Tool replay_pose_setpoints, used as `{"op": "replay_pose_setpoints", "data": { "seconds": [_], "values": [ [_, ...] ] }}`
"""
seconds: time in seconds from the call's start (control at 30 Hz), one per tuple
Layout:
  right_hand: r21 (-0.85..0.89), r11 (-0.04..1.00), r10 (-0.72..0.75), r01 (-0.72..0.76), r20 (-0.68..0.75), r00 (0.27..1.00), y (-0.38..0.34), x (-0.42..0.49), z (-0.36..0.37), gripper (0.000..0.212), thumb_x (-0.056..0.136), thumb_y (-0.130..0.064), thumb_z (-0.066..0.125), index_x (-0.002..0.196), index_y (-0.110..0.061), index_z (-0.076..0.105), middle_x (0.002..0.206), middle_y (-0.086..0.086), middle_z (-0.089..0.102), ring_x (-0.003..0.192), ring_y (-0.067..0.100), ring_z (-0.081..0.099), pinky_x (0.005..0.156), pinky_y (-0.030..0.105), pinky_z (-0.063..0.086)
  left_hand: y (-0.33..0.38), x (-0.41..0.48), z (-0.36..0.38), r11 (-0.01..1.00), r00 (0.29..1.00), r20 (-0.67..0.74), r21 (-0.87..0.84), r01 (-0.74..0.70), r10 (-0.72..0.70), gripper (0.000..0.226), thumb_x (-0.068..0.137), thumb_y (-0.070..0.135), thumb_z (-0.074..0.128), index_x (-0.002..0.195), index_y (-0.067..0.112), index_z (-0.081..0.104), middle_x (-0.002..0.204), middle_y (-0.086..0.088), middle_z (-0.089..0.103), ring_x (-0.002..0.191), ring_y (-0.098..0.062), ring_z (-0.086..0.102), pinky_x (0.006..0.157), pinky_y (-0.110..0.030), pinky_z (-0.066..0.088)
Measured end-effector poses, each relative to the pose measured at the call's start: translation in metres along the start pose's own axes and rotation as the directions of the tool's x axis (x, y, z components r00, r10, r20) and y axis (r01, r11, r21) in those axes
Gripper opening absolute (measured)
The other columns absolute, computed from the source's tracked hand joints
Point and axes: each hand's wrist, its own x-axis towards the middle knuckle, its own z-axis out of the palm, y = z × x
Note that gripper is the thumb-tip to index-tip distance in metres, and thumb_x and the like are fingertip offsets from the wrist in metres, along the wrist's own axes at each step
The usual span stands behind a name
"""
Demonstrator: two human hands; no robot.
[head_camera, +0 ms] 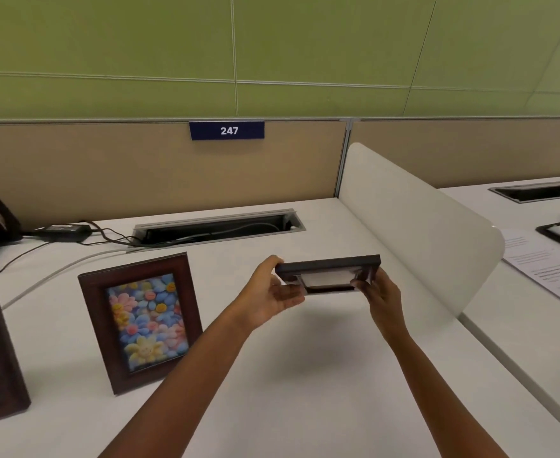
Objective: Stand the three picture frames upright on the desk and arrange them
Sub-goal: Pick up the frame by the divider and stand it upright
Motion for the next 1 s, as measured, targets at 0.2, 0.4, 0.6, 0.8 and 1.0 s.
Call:
{"op": "replay_pose_setpoints", "data": {
  "seconds": [0.2,0.4,0.6,0.8,1.0],
  "values": [
    [0.123,0.992,0.029,-0.039,0.084,0.996,0.004,0.002,0.017,0.023,0.078,-0.008,0.058,0.100,-0.003,0.055,0.089,0.001,0.063,0.077,-0.007,0.063,0.063,0.008,0.050,-0.007,0.010,-0.027,0.900,0.988,-0.074,0.426,-0.093,0.137,0.080,0.086,0.064,0.011,0.129,0.006,0.045,0.137,-0.016,0.042,0.132,-0.028,0.034,0.112,-0.040,0.024],
    [0.242,0.957,0.126,-0.162,0.157,0.980,0.008,0.003,0.024,0.025,0.086,0.005,0.049,0.109,-0.001,0.052,0.095,0.000,0.062,0.077,-0.006,0.066,0.061,0.010,0.053,-0.019,0.016,-0.037,0.853,0.988,-0.087,0.519,-0.063,0.126,0.071,0.088,0.057,-0.001,0.103,0.015,0.054,0.113,-0.009,0.053,0.126,-0.029,0.040,0.111,-0.043,0.024],
    [0.260,0.940,0.163,-0.219,0.220,0.962,0.007,0.003,0.035,0.023,0.087,0.000,0.048,0.108,-0.007,0.052,0.103,0.001,0.062,0.086,0.007,0.065,0.066,0.011,0.055,-0.022,0.025,-0.033,0.866,0.984,-0.035,0.482,-0.135,0.173,0.066,0.092,0.050,-0.002,0.134,0.020,0.038,0.141,-0.014,0.045,0.129,-0.032,0.043,0.110,-0.046,0.030],
    [0.267,0.920,0.218,-0.288,0.264,0.940,0.011,0.004,0.049,0.023,0.089,-0.006,0.048,0.111,-0.012,0.051,0.112,0.007,0.060,0.100,0.021,0.059,0.073,0.017,0.055,-0.020,0.030,-0.030,0.918,0.960,-0.038,0.305,-0.253,0.277,0.063,0.094,0.044,-0.003,0.136,0.019,0.036,0.144,-0.013,0.042,0.131,-0.032,0.041,0.111,-0.046,0.030],
    [0.305,0.878,0.288,-0.369,0.278,0.916,0.017,0.007,0.062,0.021,0.089,-0.008,0.047,0.109,-0.014,0.052,0.112,0.007,0.059,0.103,0.025,0.058,0.072,0.018,0.056,-0.023,0.035,-0.034,0.936,0.958,-0.063,0.239,-0.257,0.279,0.064,0.094,0.042,-0.004,0.136,0.016,0.036,0.142,-0.013,0.043,0.129,-0.032,0.043,0.106,-0.043,0.035]
  ]
}}
